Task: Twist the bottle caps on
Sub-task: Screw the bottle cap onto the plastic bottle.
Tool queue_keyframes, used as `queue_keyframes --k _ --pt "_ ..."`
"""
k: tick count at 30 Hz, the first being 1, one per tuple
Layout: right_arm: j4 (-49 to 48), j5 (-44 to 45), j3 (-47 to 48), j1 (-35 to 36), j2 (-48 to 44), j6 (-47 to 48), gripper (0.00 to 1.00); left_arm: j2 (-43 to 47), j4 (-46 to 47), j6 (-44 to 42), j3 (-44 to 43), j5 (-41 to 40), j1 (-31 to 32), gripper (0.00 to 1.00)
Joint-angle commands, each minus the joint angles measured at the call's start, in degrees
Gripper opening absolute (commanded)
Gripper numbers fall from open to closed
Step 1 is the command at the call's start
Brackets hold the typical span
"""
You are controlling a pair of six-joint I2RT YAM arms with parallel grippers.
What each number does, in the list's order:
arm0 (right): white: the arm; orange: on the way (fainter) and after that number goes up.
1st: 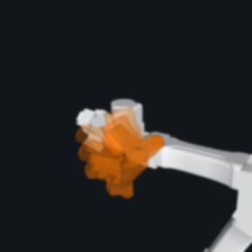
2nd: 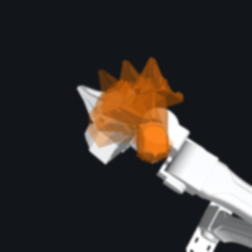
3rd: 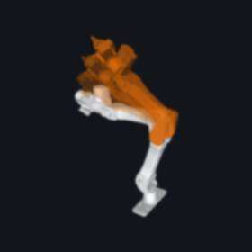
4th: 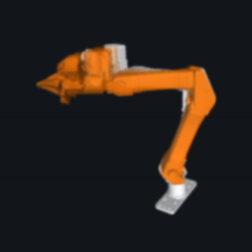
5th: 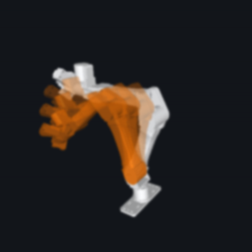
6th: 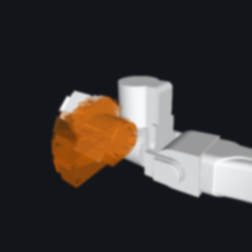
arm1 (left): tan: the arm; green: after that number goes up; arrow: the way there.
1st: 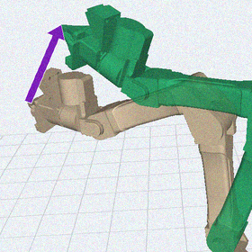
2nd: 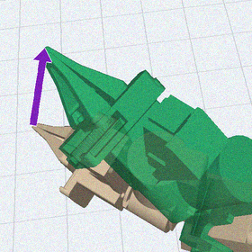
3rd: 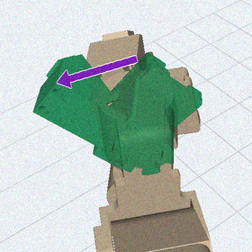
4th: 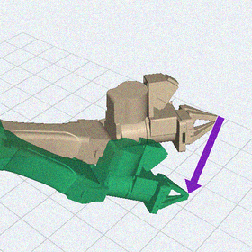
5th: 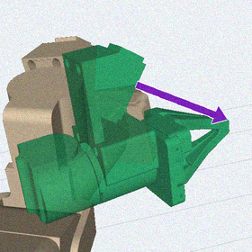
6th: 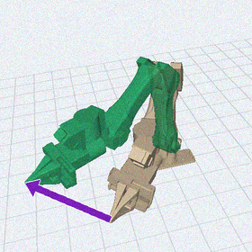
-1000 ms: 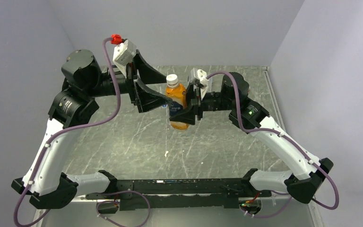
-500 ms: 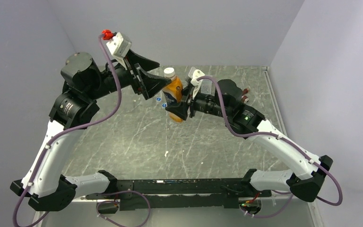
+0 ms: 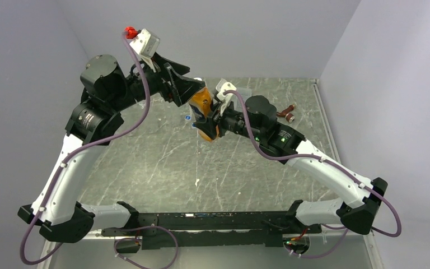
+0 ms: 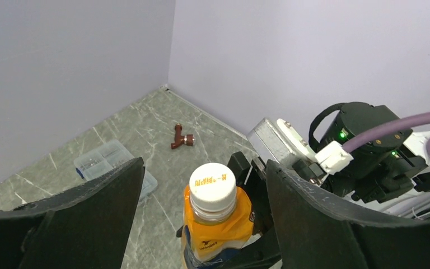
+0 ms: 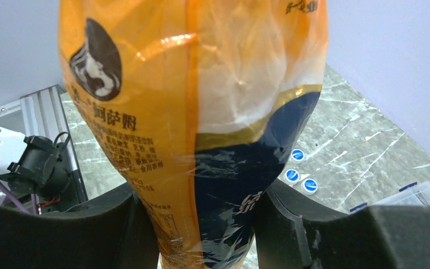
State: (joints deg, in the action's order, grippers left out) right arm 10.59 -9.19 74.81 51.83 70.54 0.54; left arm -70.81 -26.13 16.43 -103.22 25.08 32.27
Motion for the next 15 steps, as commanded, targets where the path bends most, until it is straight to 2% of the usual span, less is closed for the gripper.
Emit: queue_keyframes --k 1,15 --pt "-4.0 2.3 1.5 0.5 0.3 0.9 0.00 -0.6 0.9 1.7 -2.0 -2.8 -0.1 0.83" --pt "-3.4 3.4 2.0 0.6 0.9 1.1 0.00 -2.5 0.1 2.2 -3.1 -0.5 -0.2 0.68"
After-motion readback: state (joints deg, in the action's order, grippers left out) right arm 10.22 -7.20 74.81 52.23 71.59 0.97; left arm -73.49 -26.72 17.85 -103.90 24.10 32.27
